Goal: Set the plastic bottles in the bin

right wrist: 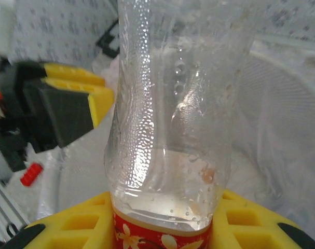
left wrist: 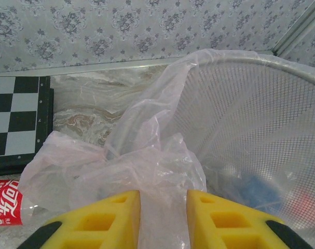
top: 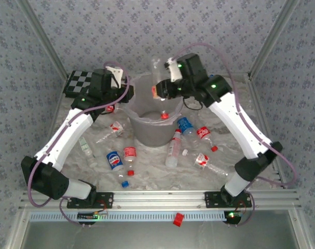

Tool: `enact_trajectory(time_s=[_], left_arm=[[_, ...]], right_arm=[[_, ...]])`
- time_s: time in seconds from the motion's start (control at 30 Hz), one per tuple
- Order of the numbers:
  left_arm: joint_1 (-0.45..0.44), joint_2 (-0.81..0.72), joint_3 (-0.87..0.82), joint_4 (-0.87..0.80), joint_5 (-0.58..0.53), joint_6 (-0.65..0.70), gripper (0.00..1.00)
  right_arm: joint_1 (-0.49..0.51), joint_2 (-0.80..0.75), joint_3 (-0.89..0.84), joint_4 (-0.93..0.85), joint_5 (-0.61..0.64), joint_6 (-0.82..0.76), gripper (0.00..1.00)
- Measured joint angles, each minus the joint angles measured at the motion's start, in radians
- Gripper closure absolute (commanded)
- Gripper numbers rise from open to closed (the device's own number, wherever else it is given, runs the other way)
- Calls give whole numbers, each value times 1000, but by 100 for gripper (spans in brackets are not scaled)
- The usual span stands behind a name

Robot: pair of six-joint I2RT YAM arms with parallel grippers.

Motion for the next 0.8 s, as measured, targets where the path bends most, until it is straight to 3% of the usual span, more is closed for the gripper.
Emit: enact_trajectory(time_s=[0.37, 0.6, 0.8], left_arm=[[-14, -8, -4, -23, -35, 22, 71], [-14, -52, -98, 91, -63, 13, 73], [-14, -42, -70, 57, -77, 11, 73]], right_arm=[[87, 209, 65, -148, 111, -122, 76], [101, 267, -47, -113, 136, -137, 74], [106, 333, -132, -64, 129, -129, 68]])
